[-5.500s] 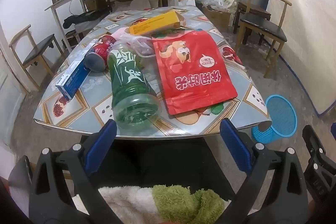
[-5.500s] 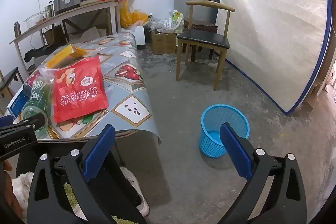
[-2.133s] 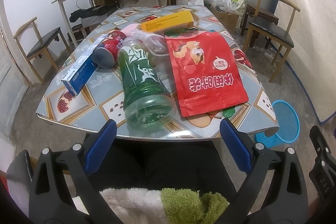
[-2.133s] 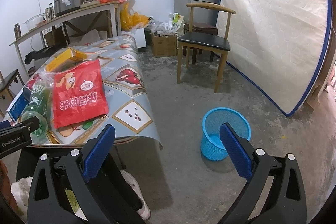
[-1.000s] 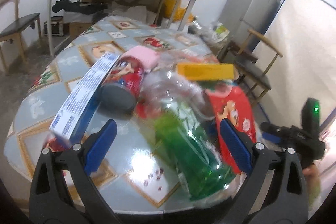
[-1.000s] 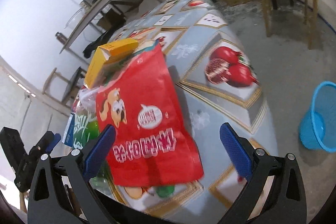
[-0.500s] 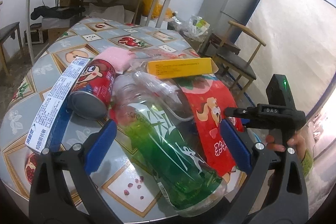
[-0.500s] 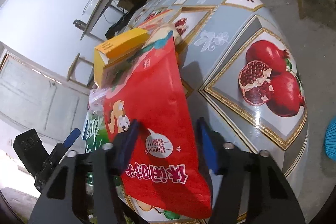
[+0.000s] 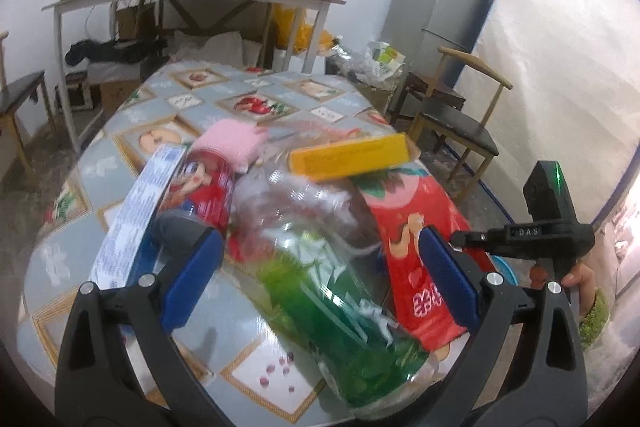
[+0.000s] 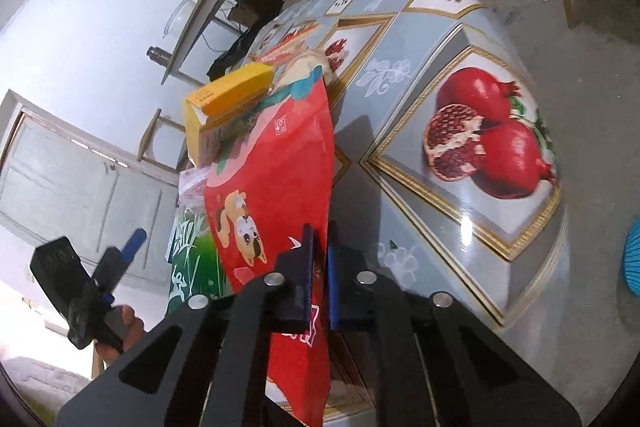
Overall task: Collect trash
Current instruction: 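Grasp the red snack bag with the right gripper while the left grasps the yellow box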
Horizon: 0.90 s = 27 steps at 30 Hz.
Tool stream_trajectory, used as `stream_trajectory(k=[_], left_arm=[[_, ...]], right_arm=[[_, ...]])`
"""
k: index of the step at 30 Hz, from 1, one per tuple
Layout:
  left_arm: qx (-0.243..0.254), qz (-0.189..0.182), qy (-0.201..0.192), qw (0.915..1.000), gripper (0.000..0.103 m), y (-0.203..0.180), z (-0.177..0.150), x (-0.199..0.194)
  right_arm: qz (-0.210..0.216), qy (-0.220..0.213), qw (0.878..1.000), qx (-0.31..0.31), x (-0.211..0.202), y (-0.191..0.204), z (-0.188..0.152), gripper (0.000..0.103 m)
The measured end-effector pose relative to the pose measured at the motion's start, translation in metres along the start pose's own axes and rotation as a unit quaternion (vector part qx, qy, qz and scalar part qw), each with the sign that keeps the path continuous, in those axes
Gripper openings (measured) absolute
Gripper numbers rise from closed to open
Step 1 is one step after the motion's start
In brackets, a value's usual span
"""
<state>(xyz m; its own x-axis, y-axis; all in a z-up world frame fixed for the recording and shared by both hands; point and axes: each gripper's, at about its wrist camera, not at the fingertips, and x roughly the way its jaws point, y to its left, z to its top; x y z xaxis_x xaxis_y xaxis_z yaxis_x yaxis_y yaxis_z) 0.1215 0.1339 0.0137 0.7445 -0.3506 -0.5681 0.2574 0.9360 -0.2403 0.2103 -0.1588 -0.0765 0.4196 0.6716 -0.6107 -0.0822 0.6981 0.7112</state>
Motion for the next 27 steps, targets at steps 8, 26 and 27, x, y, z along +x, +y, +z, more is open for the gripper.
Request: stream_trajectory(k=[8, 26, 27], left_arm=[[0.147, 0.007, -0.004, 0.9891, 0.094, -0.040, 0.053, 0.026], [0.453, 0.163, 0.073, 0.8733, 0.042, -0.119, 0.019, 0.127], [0.455, 0.165, 0.075, 0.8721, 0.037, -0.119, 0.018, 0.128]], right_arm=[[-0.002, -0.054, 0.998, 0.038, -0.040, -0.022, -0.009, 0.005], [0.074, -0.080, 0.990, 0.094, -0.052, -0.059, -0.024, 0.005], [0.080, -0.080, 0.989, 0.095, -0.051, -0.060, -0.024, 0.005]])
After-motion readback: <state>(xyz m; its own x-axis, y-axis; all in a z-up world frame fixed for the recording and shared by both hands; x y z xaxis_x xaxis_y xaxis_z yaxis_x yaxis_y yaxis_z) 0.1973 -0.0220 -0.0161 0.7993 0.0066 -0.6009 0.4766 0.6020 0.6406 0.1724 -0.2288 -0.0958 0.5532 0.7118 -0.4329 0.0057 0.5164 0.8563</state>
